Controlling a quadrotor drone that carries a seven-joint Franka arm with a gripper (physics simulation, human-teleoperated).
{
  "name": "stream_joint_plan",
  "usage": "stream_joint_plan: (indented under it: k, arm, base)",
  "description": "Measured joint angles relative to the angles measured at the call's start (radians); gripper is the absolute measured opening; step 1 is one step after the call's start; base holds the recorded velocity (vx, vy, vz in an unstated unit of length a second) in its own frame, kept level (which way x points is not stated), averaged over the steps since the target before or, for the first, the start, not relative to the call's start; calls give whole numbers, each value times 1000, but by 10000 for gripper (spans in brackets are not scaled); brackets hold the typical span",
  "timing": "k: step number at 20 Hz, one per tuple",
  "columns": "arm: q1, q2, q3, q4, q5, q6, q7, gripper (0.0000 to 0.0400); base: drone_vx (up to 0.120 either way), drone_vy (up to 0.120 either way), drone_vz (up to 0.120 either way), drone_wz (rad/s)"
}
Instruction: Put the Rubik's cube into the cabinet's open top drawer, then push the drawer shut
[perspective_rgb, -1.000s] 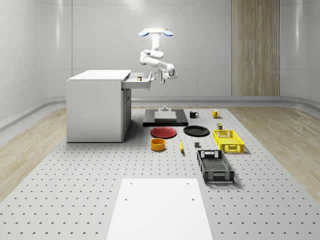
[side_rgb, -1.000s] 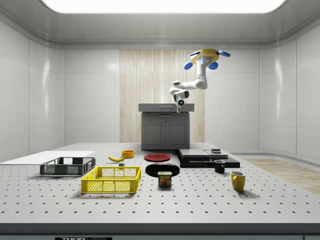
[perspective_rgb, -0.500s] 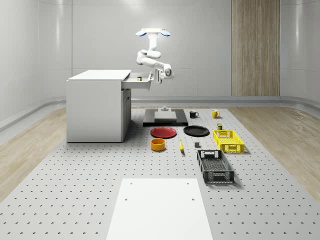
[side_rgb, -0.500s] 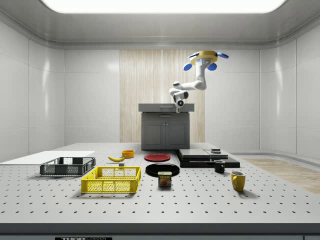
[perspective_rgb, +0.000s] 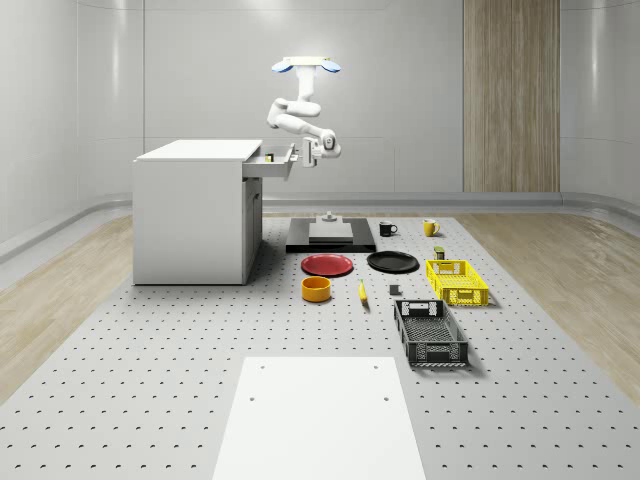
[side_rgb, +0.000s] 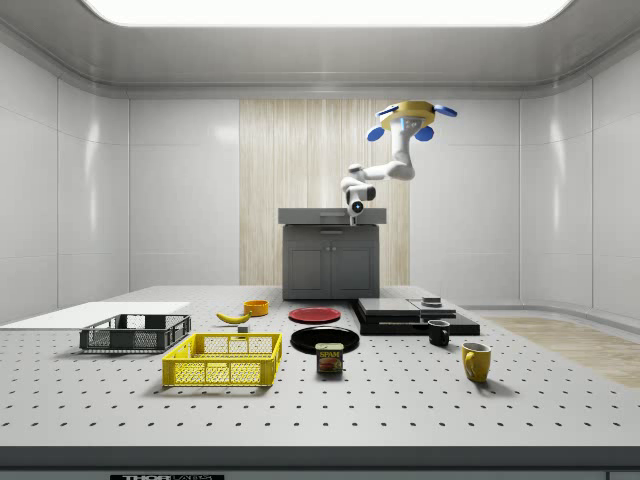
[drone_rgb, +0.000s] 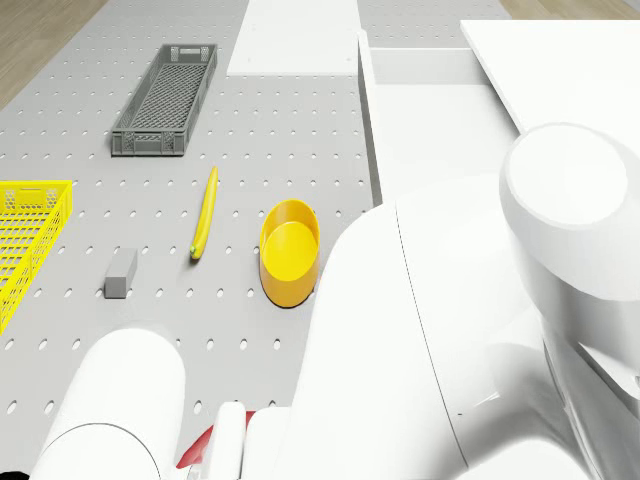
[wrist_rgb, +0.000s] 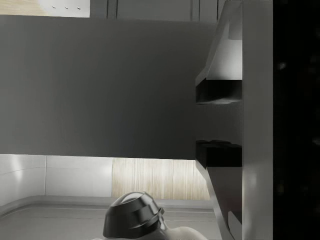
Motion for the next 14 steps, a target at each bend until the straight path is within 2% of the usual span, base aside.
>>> stream_joint_plan:
  k: [5, 11, 12, 14]
  arm:
    - [85, -6, -19, -58, -92, -6, -38, 105]
    - [196, -15, -44, -120, -249, -8, -139, 105]
    - [210, -16, -47, -128, -272, -9, -155, 170]
    - [235, -17, -53, -140, -311, -9, -182, 260]
  base:
    - [0, 0, 0, 0]
    - [0, 0, 0, 0]
    - [0, 0, 0, 0]
    - [0, 0, 0, 0]
